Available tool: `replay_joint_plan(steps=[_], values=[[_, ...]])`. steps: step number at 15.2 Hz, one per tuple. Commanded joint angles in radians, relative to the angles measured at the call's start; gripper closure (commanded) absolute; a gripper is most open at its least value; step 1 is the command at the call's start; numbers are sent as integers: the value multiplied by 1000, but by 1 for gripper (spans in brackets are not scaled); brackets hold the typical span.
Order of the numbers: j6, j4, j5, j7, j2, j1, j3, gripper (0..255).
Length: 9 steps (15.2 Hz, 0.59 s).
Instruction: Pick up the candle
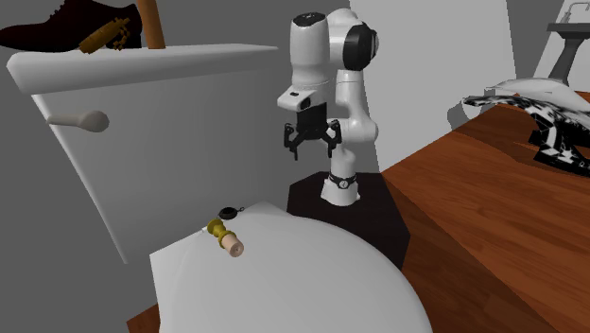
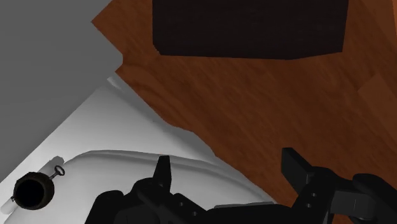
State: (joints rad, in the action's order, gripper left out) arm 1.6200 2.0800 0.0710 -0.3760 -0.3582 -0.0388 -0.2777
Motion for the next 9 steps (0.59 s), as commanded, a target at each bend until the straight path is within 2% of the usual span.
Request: replay_joint_plan(steps=[1, 9], values=[[16, -48, -6, -60, 65, -5, -35, 0], [38, -310, -101, -295, 376, -43, -144, 0]])
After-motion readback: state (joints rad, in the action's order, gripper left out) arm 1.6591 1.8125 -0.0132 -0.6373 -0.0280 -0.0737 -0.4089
